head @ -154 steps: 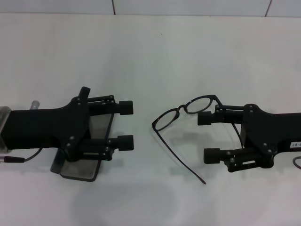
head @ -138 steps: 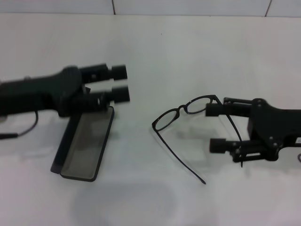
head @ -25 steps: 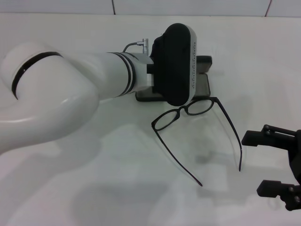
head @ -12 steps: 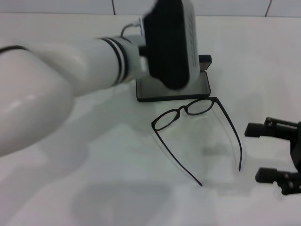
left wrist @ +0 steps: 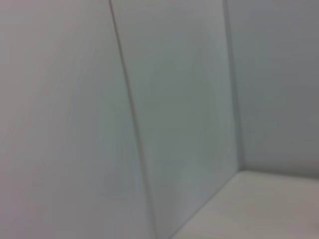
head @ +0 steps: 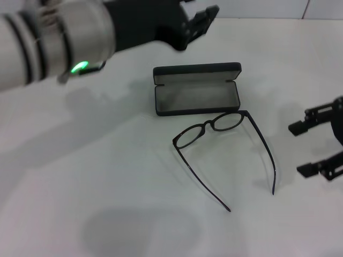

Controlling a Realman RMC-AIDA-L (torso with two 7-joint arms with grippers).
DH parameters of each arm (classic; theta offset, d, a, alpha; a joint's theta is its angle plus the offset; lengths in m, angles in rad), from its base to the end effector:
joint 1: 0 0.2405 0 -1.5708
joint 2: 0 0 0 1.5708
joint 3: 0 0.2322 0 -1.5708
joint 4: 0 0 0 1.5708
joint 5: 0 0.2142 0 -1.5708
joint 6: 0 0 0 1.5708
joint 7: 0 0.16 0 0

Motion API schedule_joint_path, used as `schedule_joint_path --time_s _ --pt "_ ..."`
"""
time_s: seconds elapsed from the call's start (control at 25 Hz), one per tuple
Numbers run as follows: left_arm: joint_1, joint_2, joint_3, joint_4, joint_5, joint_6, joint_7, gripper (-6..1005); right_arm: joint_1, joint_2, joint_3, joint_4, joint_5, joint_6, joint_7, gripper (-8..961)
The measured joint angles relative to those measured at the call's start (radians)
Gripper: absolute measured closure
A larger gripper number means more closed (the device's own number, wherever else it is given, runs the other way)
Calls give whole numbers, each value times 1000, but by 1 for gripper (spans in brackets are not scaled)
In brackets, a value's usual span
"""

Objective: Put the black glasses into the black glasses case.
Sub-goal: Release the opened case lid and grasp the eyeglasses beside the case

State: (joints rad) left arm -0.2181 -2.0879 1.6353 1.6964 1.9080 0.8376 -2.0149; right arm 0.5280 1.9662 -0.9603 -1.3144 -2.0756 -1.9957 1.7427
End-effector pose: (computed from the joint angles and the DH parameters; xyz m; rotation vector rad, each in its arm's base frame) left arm -0.0636 0.3375 0.0109 -2.4615 -0.1914 -0.5833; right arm 0.1699 0.3028 0.0802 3.1281 -0.1920 -0.1220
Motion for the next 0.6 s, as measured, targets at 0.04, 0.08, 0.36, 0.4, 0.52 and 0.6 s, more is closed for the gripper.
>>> schedule_joint_path --time_s 0.04,0.08,0.36,0.4,0.52,0.6 --pt "16 -1 -31 -23 -88 42 46 584 50 -2 1 -9 -55 -15 23 129" --pt "32 -1 -69 -57 -194 103 100 587 90 -4 1 -10 -90 -25 34 129" --pt "45 -1 -295 -467 -598 547 421 664 320 -19 -42 64 -288 -16 43 146" --pt "44 0 -326 -525 -626 593 462 680 359 -16 -53 87 -317 -1 42 156" --pt "27 3 -431 -694 -671 753 594 727 424 4 -95 120 -372 52 39 174" --pt "17 7 -505 -792 -667 827 645 762 448 19 -149 124 -398 85 39 175"
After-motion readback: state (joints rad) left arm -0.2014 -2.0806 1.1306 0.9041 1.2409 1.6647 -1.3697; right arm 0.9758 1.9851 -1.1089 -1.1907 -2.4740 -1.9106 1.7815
